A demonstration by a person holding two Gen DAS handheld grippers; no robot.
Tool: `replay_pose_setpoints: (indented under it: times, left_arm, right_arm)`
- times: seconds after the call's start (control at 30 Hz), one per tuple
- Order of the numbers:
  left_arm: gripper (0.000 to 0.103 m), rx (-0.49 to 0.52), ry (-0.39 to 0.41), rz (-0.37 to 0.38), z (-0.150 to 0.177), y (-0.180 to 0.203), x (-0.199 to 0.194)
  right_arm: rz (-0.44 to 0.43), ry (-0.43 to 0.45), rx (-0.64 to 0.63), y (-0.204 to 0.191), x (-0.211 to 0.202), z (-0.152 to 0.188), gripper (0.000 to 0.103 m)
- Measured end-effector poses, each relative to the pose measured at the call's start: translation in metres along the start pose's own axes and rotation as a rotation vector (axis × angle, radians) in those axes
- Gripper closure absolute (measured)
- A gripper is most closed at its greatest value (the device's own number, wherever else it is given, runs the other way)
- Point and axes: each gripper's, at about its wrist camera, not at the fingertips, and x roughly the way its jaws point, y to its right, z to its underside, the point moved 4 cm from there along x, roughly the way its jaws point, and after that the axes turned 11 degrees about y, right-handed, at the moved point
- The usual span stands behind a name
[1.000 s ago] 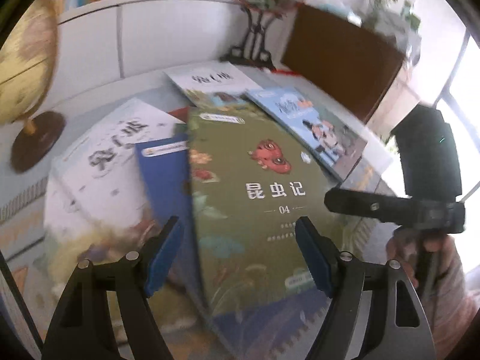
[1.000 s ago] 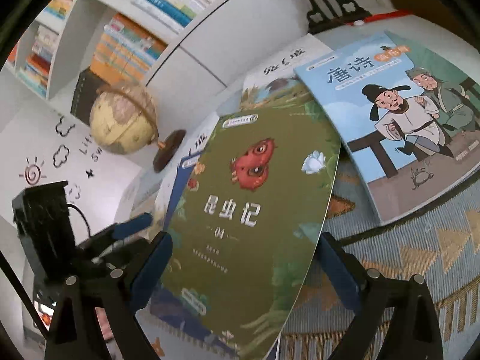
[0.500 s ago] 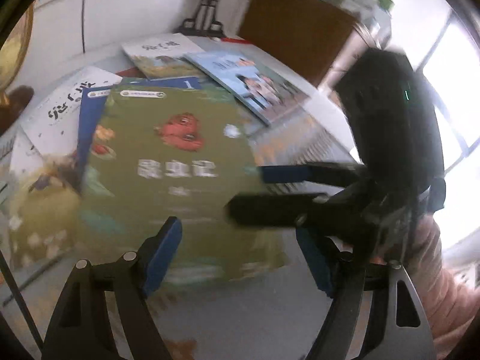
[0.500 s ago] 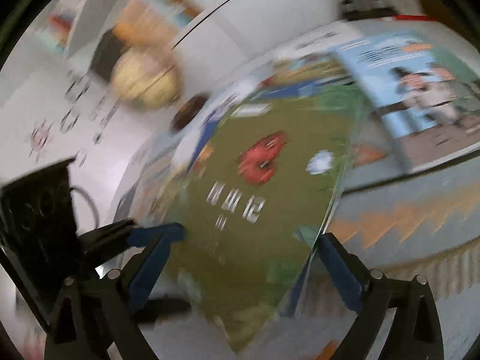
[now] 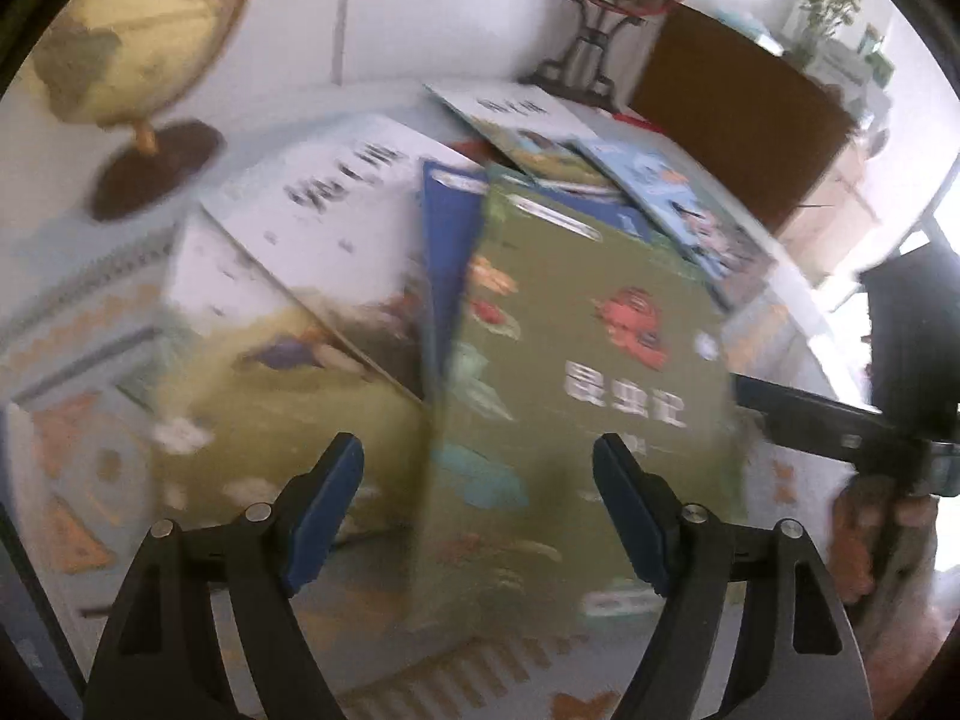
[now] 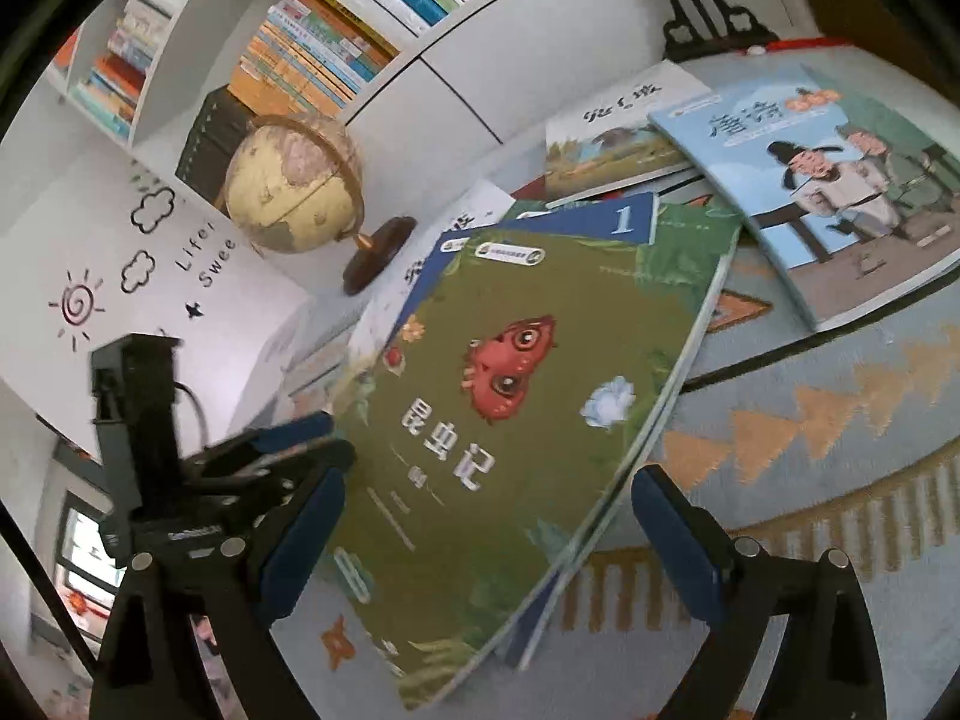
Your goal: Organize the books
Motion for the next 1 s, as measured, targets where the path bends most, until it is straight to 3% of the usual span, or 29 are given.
replay_pose_setpoints:
  times: [0.03, 0.1, 0.17, 0.47, 0.67, 0.8, 0.9, 1.0]
  left_arm:
    - [0.025, 0.012, -0.008, 0.037, 0.004, 0.008, 0.0]
    - [0.025, 0.096, 0.005, -0.012, 0.011, 0.025, -0.005]
    - [0.025, 0.118, -0.012, -0.032, 0.018, 0.036, -0.008]
    - [0.025, 0.03, -0.142, 0.036, 0.052, 0.055, -0.024]
    - [0.026, 0.024, -0.129, 0.07, 0.059, 0.056, -0.031]
    - [0.048, 0.069, -0.108, -0.017, 0.06, 0.051, -0.03]
    - [0.052, 0.042, -0.096, -0.028, 0.06, 0.042, -0.031]
    - [0.052, 0.029, -0.092, -0.029, 0.061, 0.04, -0.035]
  right_arm:
    - [0.022, 0.005, -0.021, -0.004, 0.002, 0.001, 0.006]
    - [0.047, 0.013, -0.059, -0.008, 0.003, 0.0, 0.005]
    - [0.052, 0.013, -0.051, -0.007, 0.003, -0.001, 0.005]
    - [-0.039, -0.086, 0.017, 0.006, -0.01, 0.008, 0.005]
    - [-0.106, -0.131, 0.068, 0.01, -0.016, 0.016, 0.006]
    - [-0.051, -0.127, -0.018, 0.007, -0.027, 0.02, 0.033]
    - [-0.111, -0.128, 0.002, 0.006, -0.041, 0.024, 0.042]
    - [-0.12, -0.114, -0.034, -0.003, -0.05, 0.033, 0.043]
